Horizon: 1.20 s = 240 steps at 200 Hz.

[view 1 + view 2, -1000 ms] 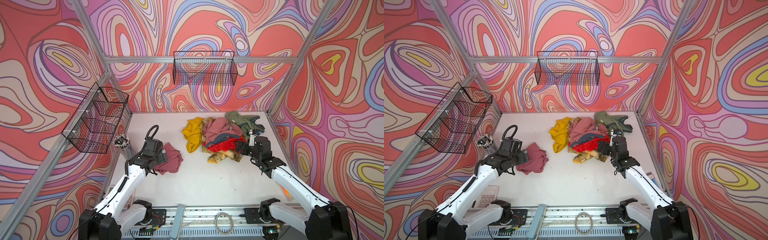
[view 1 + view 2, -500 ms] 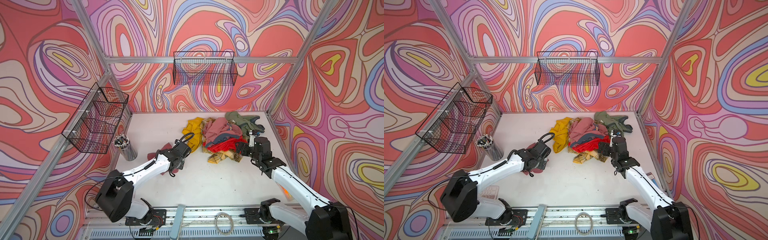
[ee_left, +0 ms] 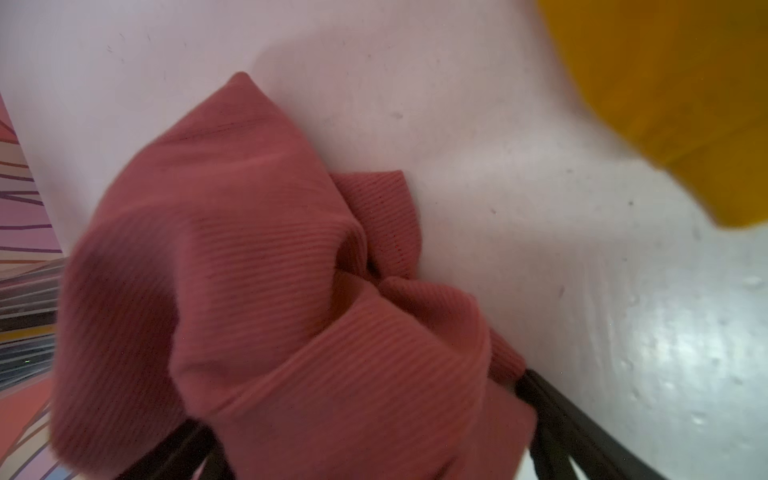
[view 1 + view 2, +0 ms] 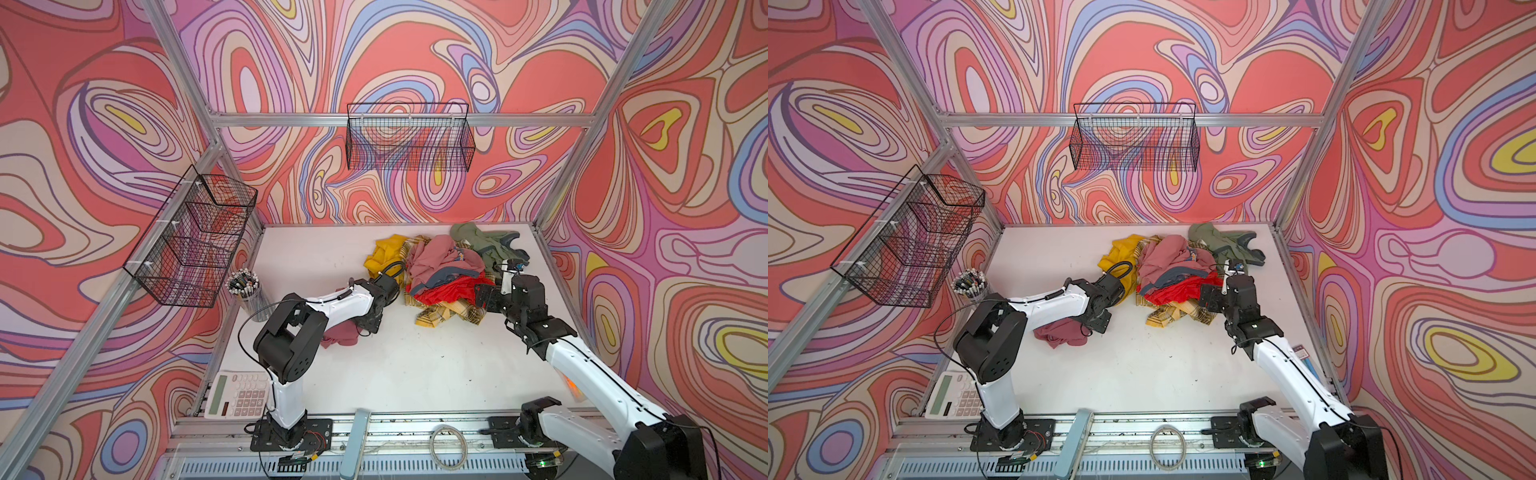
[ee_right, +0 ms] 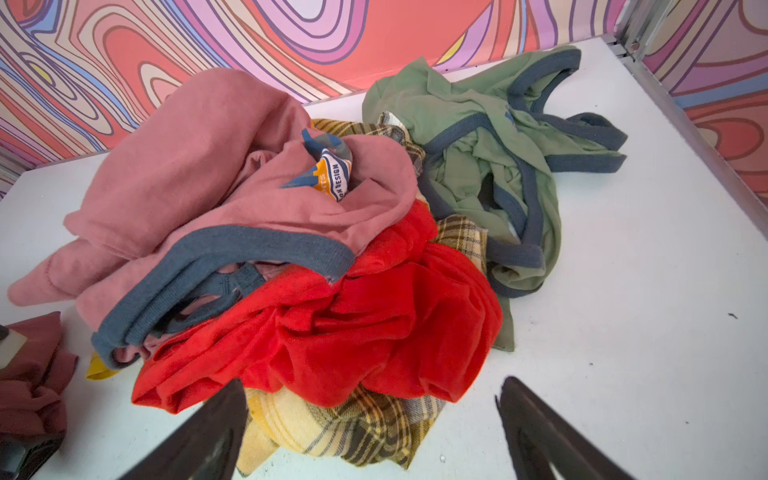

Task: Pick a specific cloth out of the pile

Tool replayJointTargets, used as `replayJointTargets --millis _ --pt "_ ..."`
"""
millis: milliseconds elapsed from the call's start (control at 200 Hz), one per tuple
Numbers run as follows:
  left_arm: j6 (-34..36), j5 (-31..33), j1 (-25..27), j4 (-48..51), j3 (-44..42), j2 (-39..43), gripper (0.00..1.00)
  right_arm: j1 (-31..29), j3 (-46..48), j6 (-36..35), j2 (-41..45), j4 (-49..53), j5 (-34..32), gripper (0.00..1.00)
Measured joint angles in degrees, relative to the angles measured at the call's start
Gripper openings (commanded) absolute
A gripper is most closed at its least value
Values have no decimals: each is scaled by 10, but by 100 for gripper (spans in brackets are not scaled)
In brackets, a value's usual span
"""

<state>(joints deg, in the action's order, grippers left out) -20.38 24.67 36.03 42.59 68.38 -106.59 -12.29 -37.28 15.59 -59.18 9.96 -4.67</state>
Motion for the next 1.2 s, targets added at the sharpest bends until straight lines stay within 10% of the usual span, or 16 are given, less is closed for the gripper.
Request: replayJointTargets --millis 481,1202 --pt "-8 -87 -57 -18 -28 19 0 0 0 -12 2 1 0 98" --pt "13 -35 -106 21 24 241 0 0 0 -3 12 -1 11 98"
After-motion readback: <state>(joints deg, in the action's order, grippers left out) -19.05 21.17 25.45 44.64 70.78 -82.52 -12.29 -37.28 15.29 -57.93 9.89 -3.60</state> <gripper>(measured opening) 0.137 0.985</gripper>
